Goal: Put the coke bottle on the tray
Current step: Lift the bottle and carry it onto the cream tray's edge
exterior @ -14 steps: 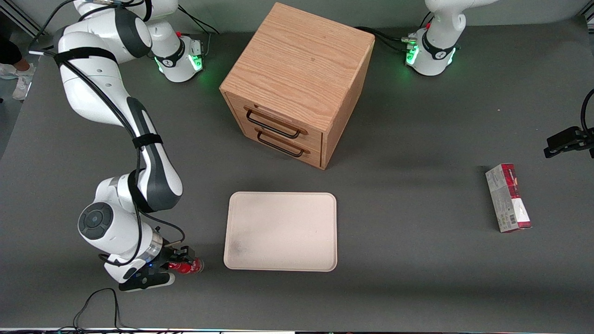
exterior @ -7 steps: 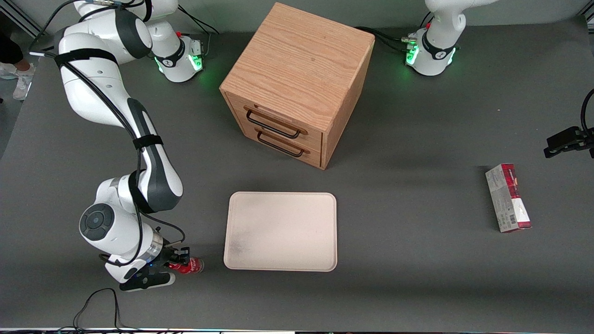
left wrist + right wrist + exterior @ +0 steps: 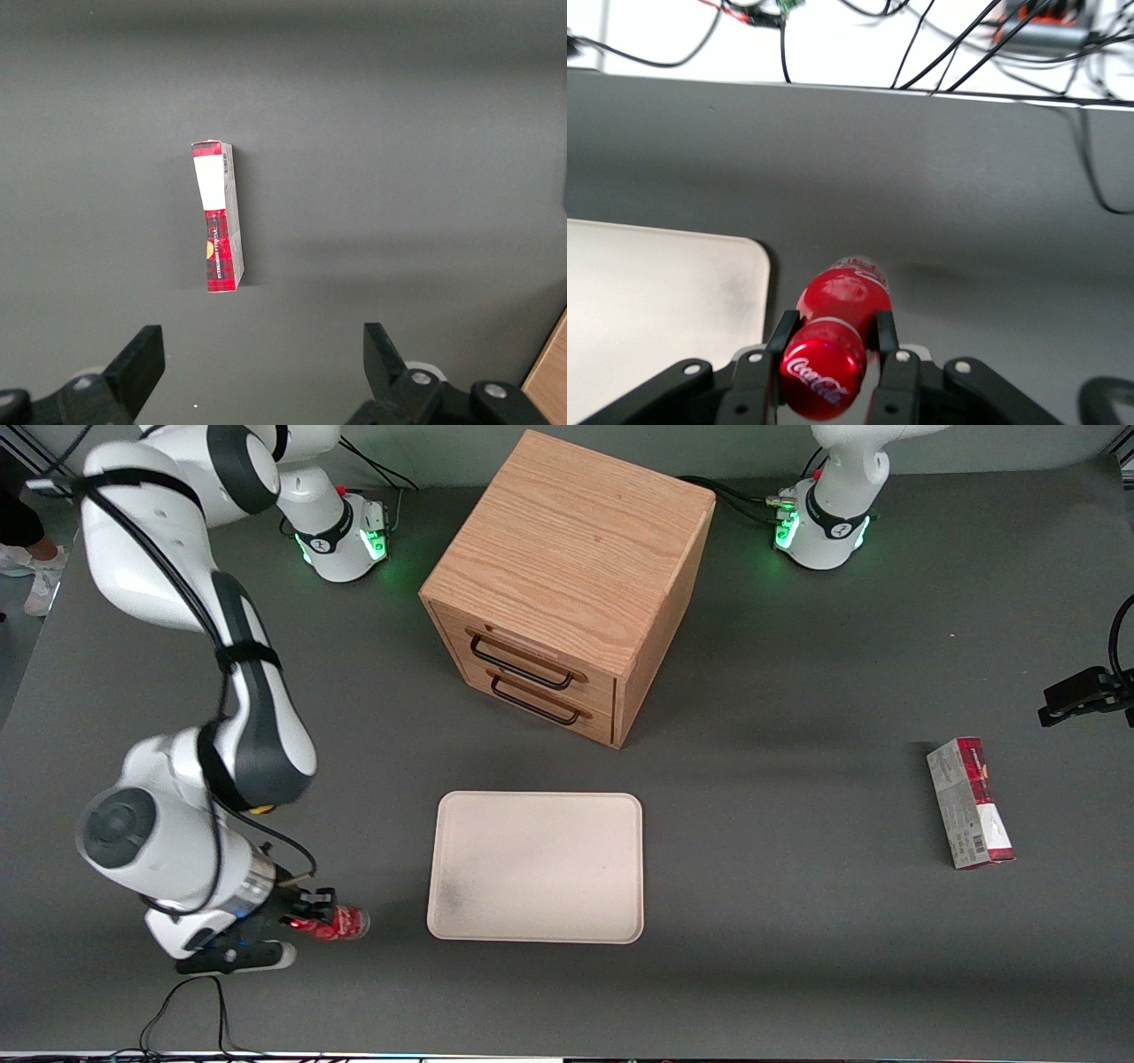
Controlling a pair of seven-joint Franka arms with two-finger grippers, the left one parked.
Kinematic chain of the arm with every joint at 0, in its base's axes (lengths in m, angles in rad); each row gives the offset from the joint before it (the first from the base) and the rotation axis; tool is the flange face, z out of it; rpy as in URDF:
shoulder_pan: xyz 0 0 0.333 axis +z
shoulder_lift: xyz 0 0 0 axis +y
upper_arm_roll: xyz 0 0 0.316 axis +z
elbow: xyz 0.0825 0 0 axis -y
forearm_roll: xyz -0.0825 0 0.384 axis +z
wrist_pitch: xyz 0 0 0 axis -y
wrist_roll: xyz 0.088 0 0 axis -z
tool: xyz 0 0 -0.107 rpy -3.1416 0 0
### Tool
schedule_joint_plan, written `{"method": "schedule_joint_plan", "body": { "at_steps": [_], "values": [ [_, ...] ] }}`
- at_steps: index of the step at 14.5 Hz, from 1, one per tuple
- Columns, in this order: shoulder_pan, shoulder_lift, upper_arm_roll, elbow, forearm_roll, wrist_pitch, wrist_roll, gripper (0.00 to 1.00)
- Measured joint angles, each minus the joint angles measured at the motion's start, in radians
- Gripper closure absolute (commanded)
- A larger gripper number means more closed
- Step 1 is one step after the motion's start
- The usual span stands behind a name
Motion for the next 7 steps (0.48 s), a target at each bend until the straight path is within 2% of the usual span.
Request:
{"method": "schedule_joint_plan", "body": {
  "at_steps": [3,5,7],
  "values": [
    [0.0,-0.12,0.008,0.002,0.0,-0.114,0.088,1.0],
    [-0.001,-0.159,0.058,0.001,-0.004,-0.135,0.185,1.0],
    [0.006,-0.163,0.129,0.0,-0.052,-0.134,0.292,1.0]
  ]
}}
